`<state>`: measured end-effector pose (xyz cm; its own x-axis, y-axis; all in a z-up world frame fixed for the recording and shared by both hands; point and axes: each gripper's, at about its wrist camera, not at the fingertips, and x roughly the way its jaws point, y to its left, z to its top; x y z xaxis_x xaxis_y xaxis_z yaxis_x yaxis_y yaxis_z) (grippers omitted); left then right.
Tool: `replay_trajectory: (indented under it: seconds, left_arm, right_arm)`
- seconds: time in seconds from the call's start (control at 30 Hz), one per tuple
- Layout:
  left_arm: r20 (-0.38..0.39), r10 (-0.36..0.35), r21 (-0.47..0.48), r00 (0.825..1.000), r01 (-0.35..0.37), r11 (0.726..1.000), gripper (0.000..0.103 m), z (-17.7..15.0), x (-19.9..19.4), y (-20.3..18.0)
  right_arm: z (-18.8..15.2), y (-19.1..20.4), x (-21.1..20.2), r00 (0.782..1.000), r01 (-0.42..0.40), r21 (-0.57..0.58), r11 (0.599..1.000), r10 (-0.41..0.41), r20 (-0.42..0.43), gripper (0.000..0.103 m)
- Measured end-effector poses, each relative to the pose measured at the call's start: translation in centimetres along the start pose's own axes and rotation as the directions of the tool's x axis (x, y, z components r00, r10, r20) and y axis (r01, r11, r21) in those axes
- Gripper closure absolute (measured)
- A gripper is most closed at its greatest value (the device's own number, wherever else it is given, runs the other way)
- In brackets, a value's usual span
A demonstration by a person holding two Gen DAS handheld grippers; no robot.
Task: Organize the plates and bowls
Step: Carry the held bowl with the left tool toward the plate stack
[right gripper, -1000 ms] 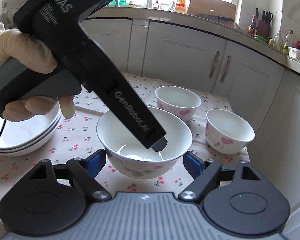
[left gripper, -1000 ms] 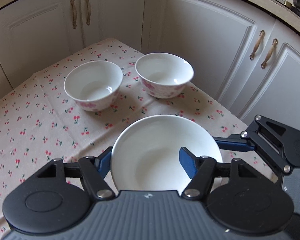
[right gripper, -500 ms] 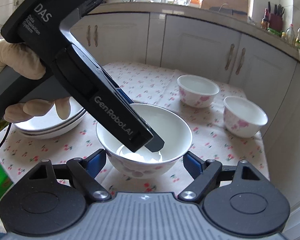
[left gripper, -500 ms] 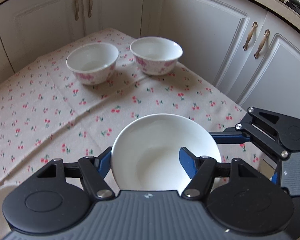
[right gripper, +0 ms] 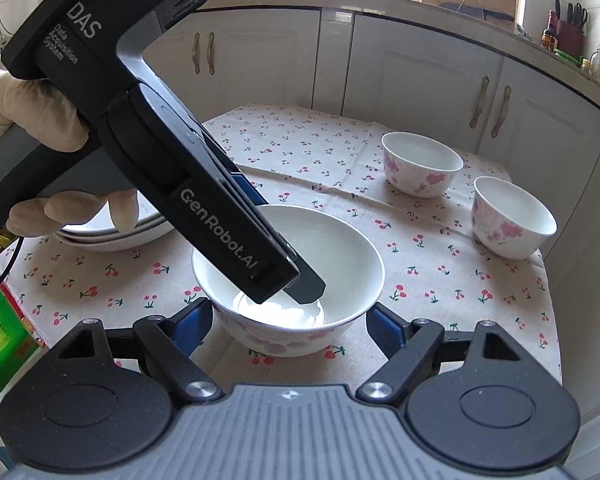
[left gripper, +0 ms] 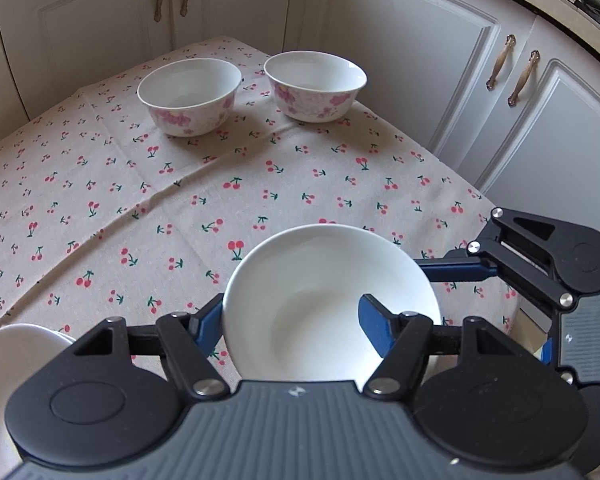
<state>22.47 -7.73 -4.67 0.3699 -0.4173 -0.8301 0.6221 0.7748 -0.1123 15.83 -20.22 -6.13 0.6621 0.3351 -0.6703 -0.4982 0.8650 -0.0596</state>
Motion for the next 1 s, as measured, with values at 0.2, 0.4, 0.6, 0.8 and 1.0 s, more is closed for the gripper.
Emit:
replay_trajectory:
  seconds: [0.2, 0.4, 0.6, 0.8, 1.0]
  left_arm:
    - [0.001, 0.0, 0.003, 1.0, 0.0, 1.0, 0.034, -0.3, -0.3, -0.1]
    - [0.01, 0.003, 0.007, 1.0, -0.003, 1.0, 0.034, -0.7, -0.6, -0.2]
    - [0.006, -0.003, 0.001, 1.0, 0.003, 1.0, 0.033, -0.7, -0.6, -0.1]
    - [0.009, -0.022, -0.003, 1.0, 0.022, 1.0, 0.025, -0.8, -0.5, 0.0]
    - [0.039, -0.028, 0.009, 0.999, 0.027, 1.0, 0.021, -0.7, -1.3, -0.1]
  right_arm:
    - [-0.1, 0.4, -0.2, 1.0, -0.006, -0.006, 1.0, 0.006, -0.012, 0.016]
    - [-0.2, 0.6, -0.2, 1.0, -0.013, -0.013, 1.0, 0.012, -0.015, 0.016]
    - [-0.1, 0.5, 0.0, 1.0, -0.013, -0.008, 1.0, 0.013, -0.019, 0.016]
    - [-0.1, 0.6, 0.0, 1.0, -0.02, -0.004, 1.0, 0.02, -0.017, 0.015]
    - [0.1, 0.4, -1.0, 0.998, -0.048, 0.016, 0.999, 0.047, 0.03, 0.0]
